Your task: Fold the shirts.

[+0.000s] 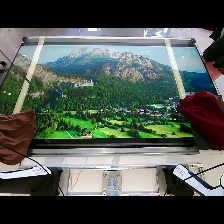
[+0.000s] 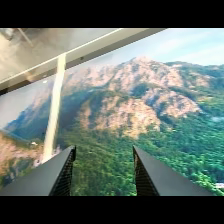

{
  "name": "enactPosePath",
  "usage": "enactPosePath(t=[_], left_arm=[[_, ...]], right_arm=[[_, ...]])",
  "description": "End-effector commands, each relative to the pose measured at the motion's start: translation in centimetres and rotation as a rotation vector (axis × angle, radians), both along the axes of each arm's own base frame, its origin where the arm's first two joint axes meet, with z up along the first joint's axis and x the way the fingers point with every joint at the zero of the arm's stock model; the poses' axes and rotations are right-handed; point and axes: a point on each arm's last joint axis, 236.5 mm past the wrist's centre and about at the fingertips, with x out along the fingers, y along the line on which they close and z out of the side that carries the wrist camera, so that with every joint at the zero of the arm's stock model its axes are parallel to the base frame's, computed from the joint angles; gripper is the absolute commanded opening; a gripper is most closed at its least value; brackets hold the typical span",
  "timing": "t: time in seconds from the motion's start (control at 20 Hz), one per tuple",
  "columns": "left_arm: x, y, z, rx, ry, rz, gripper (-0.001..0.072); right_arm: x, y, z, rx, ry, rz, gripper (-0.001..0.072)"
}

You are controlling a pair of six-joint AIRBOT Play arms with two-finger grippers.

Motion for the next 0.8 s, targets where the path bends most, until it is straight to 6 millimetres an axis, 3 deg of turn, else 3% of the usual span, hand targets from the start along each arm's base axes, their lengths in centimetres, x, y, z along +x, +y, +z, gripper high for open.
enactPosePath(t=[0.0, 0.45, 0.5, 0.6, 0.75], left_arm=[[-2.5, 0.7, -3.8, -0.146, -0.060, 0.163, 0.0626], [-1.9, -1.8, -10.2, -0.339, 0.005, 0.113, 0.0625], [-2.0, -1.9, -10.7, -0.350, 0.014, 0.114, 0.0589], [-2.0, -2.0, -11.0, -0.355, 0.017, 0.113, 0.0013], [0.2, -2.8, -9.1, -0.366, -0.073, 0.069, 0.0010]], right_arm=[[-0.3, 2.1, 1.5, 0.076, -0.040, 0.075, 0.0411], [-0.8, 4.7, 4.4, 0.190, -0.127, 0.168, 0.0407], [-0.8, 4.8, 4.6, 0.195, -0.131, 0.172, 0.0407], [-0.9, 5.0, 5.0, 0.206, -0.143, 0.183, 0.0407], [-1.0, 5.2, 5.3, 0.217, -0.152, 0.193, 0.0406]])
